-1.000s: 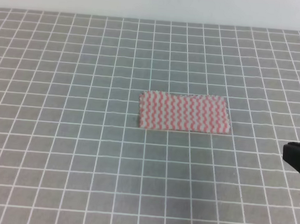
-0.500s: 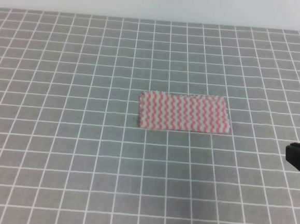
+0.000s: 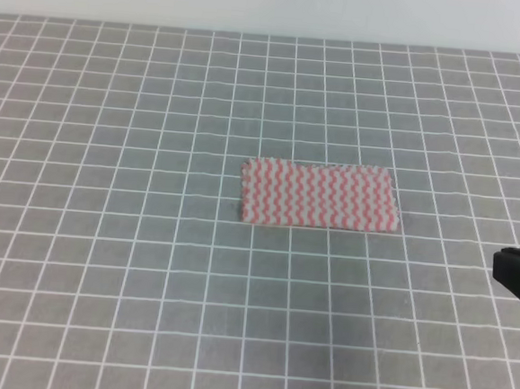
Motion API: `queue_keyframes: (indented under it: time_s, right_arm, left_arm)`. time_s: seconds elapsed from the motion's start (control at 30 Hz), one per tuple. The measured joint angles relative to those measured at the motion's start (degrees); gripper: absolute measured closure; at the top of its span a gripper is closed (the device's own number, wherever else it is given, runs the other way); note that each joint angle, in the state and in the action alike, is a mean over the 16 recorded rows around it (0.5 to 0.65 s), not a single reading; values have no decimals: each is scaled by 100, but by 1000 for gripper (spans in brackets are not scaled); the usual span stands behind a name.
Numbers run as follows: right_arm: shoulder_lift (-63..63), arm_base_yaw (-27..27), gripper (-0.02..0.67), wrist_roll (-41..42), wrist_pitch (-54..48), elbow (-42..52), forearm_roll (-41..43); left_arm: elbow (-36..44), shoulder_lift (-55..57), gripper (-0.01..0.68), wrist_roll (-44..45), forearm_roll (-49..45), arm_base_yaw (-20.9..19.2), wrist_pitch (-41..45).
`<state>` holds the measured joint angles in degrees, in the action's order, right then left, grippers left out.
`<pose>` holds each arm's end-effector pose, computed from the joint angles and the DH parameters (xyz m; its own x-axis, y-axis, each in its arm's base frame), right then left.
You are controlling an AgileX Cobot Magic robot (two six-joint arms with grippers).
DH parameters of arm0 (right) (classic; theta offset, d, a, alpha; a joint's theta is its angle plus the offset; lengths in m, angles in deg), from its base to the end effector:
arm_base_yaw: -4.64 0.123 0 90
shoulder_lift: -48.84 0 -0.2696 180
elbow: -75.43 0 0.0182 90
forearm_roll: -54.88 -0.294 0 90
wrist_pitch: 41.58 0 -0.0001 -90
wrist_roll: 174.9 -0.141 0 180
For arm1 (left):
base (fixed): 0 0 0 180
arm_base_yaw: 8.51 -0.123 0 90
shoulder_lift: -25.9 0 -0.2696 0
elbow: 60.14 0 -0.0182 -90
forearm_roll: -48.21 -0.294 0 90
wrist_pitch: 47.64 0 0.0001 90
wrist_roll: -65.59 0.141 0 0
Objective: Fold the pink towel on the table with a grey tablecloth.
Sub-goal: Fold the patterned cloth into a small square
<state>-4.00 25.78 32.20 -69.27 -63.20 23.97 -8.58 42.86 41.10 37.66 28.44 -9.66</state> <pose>0.2229 0.1223 0.2691 -0.4522 -0.1598 -0.8775 -0.5395 0.8325 0.1265 0.1244 -0.0737 0.2875 -0.3539 -0.0794 -0.9319 0.4293 0.8714 -0.2373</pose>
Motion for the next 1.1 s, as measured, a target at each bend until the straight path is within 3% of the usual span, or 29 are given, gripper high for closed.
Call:
queue_keyframes:
  time_s: [0.43, 1.1]
  right_arm:
    - [-1, 0, 665, -5, 213, 1, -251]
    - [-662, -1, 665, 39, 2445, 2, -1639]
  left_arm:
    - [-2, -17, 673, 0, 4, -1, 8]
    - [-2, -11, 673, 0, 2, 0, 1]
